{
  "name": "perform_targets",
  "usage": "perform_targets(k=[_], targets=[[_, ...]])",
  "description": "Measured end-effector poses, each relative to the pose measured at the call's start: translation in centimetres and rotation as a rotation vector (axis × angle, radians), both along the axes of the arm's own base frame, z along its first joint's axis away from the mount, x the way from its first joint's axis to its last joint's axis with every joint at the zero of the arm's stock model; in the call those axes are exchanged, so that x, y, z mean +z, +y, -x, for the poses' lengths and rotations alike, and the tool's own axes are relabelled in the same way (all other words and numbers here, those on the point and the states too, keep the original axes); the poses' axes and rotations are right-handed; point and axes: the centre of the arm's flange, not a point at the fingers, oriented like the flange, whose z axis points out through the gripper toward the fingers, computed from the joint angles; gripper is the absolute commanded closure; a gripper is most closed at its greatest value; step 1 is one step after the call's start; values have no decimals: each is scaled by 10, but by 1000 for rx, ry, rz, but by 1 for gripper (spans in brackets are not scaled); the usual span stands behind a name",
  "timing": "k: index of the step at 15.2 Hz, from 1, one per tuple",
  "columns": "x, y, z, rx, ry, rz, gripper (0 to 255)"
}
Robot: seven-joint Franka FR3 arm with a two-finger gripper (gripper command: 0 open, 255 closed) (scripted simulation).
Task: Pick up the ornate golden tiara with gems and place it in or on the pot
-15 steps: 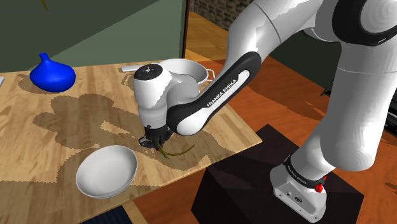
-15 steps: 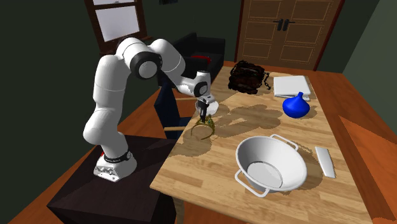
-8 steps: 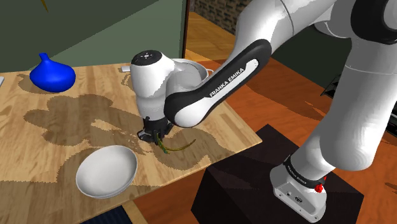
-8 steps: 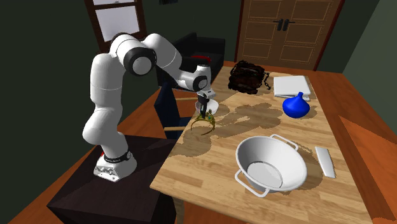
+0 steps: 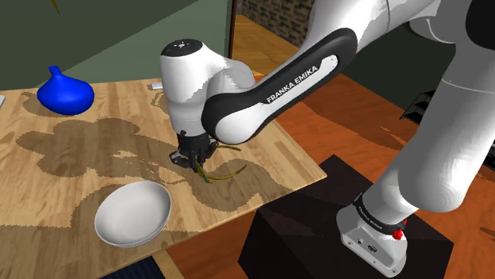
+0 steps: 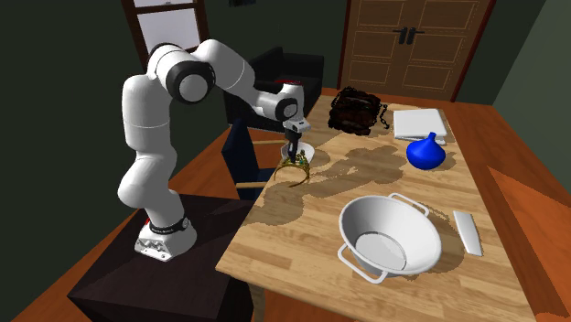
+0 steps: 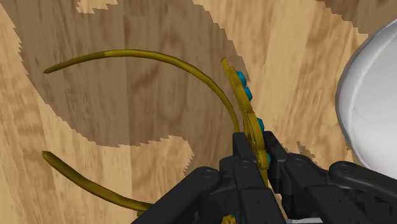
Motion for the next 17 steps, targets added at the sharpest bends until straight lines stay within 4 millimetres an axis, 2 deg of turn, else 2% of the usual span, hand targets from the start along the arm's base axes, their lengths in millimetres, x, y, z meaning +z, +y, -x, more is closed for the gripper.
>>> perform_targets(k=[17], targets=[[90,2,0,0,0,0,255]])
